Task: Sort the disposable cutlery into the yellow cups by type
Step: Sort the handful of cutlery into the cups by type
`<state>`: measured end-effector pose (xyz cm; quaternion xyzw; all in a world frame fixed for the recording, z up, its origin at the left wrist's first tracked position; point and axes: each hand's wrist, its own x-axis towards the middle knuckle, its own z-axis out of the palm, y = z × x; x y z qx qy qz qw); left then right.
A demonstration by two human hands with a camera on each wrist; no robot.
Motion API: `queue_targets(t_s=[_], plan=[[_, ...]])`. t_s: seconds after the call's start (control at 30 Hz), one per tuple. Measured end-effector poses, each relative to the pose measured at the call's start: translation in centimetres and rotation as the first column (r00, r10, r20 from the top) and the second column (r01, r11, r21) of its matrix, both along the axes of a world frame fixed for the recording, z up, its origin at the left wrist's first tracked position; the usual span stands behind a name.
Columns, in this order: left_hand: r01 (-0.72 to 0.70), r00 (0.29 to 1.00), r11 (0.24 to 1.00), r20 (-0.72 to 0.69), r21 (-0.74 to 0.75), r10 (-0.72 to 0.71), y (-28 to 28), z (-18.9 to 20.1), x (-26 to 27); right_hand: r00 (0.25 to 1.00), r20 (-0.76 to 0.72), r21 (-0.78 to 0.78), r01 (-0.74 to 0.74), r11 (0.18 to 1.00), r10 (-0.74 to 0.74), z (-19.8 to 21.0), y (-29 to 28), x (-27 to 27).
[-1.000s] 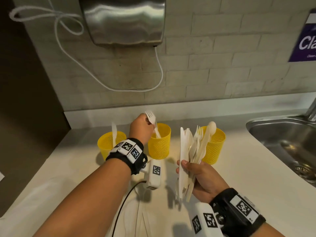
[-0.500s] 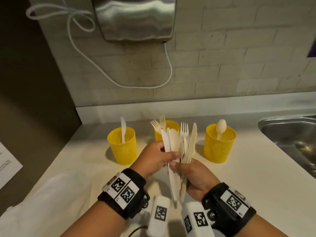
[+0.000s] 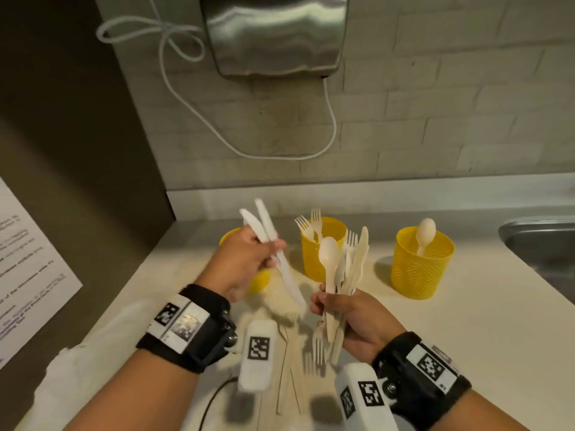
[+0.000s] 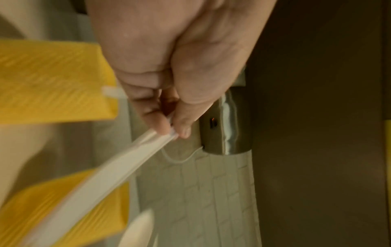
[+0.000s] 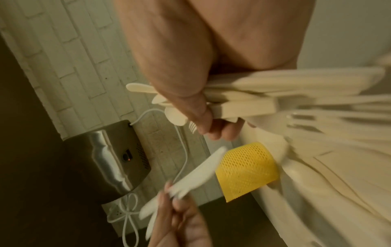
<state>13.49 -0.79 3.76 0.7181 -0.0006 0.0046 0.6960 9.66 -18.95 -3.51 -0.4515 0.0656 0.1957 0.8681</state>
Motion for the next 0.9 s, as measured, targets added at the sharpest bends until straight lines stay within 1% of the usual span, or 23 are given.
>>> queue_targets(t_s=[0.03, 0.07, 0.13, 0.17, 0.2, 0.27, 0.3, 0.37, 0.4, 0.43, 0.47, 0.5, 0.53, 0.57, 0.6, 0.63, 0.67, 0.7, 0.73, 0.77, 0.8, 0.83, 0.9], plan=[[-0.090, 0.993, 0.996, 0.074, -0.001, 0.090, 1.1, 1.0, 0.4, 0.999, -0.011, 0.009, 0.030, 0.999, -0.030, -0.1, -0.3, 0.0], [-0.189, 0.971, 0.982, 0.152, 0.010, 0.185, 2.4, 1.9, 1.0, 0.998, -0.018, 0.025, 0.054, 0.998, -0.053, -0.2, -0.6, -0.1], [-0.380, 0.893, 0.923, 0.281, 0.053, 0.352, 4.7, 3.2, 2.4, 0.997, -0.027, 0.046, 0.080, 0.996, -0.079, -0.3, -0.9, -0.3], [-0.442, 0.864, 0.894, 0.306, 0.080, 0.400, 5.7, 3.5, 3.1, 0.996, -0.032, 0.045, 0.089, 0.995, -0.088, -0.2, -1.1, -0.4], [-0.475, 0.853, 0.872, 0.306, 0.121, 0.423, 6.2, 3.4, 3.9, 0.994, -0.039, 0.039, 0.099, 0.994, -0.097, -0.1, -1.1, -0.5], [-0.469, 0.875, 0.844, 0.264, 0.259, 0.405, 6.3, 2.6, 5.1, 0.993, -0.042, 0.033, 0.108, 0.994, -0.106, 0.0, -1.3, -0.7], [-0.437, 0.897, 0.835, 0.225, 0.334, 0.380, 6.1, 1.9, 5.4, 0.994, -0.040, 0.036, 0.105, 0.994, -0.103, 0.1, -1.4, -0.8], [-0.322, 0.946, 0.832, 0.132, 0.452, 0.295, 5.2, 0.8, 5.7, 0.996, -0.027, 0.047, 0.084, 0.995, -0.083, 0.4, -1.6, -1.2], [-0.273, 0.961, 0.809, 0.105, 0.520, 0.257, 4.8, 0.5, 5.6, 0.997, -0.019, 0.052, 0.072, 0.996, -0.071, 0.5, -1.7, -1.3], [-0.269, 0.961, 0.761, 0.111, 0.590, 0.253, 4.6, 0.4, 5.3, 0.998, -0.011, 0.055, 0.064, 0.996, -0.063, 0.6, -1.8, -1.5], [-0.318, 0.946, 0.708, 0.158, 0.631, 0.283, 4.5, 0.3, 5.1, 0.998, -0.005, 0.053, 0.060, 0.997, -0.060, 0.7, -1.9, -1.6], [-0.393, 0.918, 0.671, 0.228, 0.628, 0.324, 4.3, 0.4, 4.6, 0.998, -0.001, 0.045, 0.060, 0.997, -0.060, 0.8, -2.0, -1.7], [-0.470, 0.883, 0.654, 0.307, 0.593, 0.356, 3.8, 0.5, 3.8, 0.998, 0.000, 0.033, 0.061, 0.998, -0.061, 0.8, -2.0, -1.8], [-0.517, 0.855, 0.650, 0.376, 0.557, 0.358, 2.8, 0.7, 2.7, 0.998, 0.001, 0.021, 0.061, 0.998, -0.061, 0.9, -1.9, -1.9], [-0.503, 0.860, 0.666, 0.396, 0.551, 0.321, 1.5, 0.5, 1.7, 0.998, 0.000, 0.006, 0.057, 0.998, -0.057, 0.9, -1.9, -1.9], [-0.407, 0.907, 0.724, 0.343, 0.558, 0.246, 0.2, 0.1, 0.7, 0.999, -0.001, -0.018, 0.049, 0.999, -0.049, 0.8, -1.8, -1.9], [-0.238, 0.966, 0.808, 0.217, 0.540, 0.140, -1.4, -0.4, -0.2, 0.999, -0.001, -0.044, 0.038, 0.998, -0.038, 0.9, -1.7, -2.0], [-0.029, 0.998, 0.885, 0.063, 0.464, 0.000, -2.8, -1.0, -1.0, 1.000, 0.001, -0.065, 0.027, 0.998, -0.027, 0.9, -1.5, -2.0], [0.152, 0.988, 0.924, -0.063, 0.350, -0.139, -3.8, -1.8, -1.4, 1.000, 0.006, -0.078, 0.013, 0.997, -0.013, 1.0, -1.4, -2.0], [0.265, 0.962, 0.930, -0.133, 0.254, -0.238, -4.6, -2.6, -1.5, 1.000, 0.013, -0.089, -0.001, 0.996, 0.002, 1.0, -1.3, -2.0], [0.318, 0.943, 0.929, -0.163, 0.188, -0.290, -5.1, -3.3, -1.4, 1.000, 0.020, -0.103, -0.018, 0.994, 0.020, 1.2, -1.2, -2.1], [0.343, 0.933, 0.928, -0.163, 0.144, -0.320, -5.4, -3.7, -1.3, 0.999, 0.025, -0.119, -0.032, 0.992, 0.035, 1.2, -1.2, -2.1], [0.341, 0.936, 0.933, -0.137, 0.113, -0.326, -5.8, -3.9, -1.5, 0.999, 0.018, -0.147, -0.046, 0.988, 0.049, 1.3, -1.4, -2.2]])
